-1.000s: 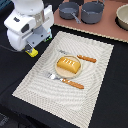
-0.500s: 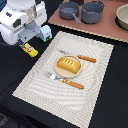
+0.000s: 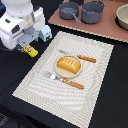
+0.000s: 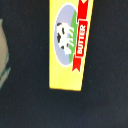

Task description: Place the bread, butter, and milk from the table onto the serving area.

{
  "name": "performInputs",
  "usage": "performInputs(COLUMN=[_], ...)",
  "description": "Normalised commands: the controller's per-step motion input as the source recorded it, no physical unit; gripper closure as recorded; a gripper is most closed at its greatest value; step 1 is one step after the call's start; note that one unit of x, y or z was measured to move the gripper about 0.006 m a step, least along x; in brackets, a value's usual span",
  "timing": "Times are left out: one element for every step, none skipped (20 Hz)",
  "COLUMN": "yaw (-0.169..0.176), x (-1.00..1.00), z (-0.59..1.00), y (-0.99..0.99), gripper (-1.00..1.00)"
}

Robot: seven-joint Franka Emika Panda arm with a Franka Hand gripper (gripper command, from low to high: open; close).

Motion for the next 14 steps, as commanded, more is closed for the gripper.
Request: performInputs(yaw=[-0.014,-0.011,-0.006,-0.001,0.000,0.000,0.000,0.000,0.000,-0.001,-0.001,-0.004,-0.009,0.000], x=[-0.25,-0.31,-0.26,-0.23,-0.23,-0.26,-0.29,-0.29,-0.31,-0.35,-0.37,-0.37,-0.28,-0.18], z=[-0.40,-0.40,-0.39,-0.37,-0.37,-0.38,-0.38,-0.38,-0.37,-0.36,-0.35,-0.24,-0.18,-0.15], y=[0.16,0.14,0.16,0.19,0.17,0.15,0.13,0.15,0.13,0.11,0.11,0.08,0.13,0.16], gripper=[-1.00,-1.00,-1.00,-1.00,-1.00,-1.00,-1.00,-1.00,-1.00,-1.00,-1.00,-1.00,-1.00,-1.00])
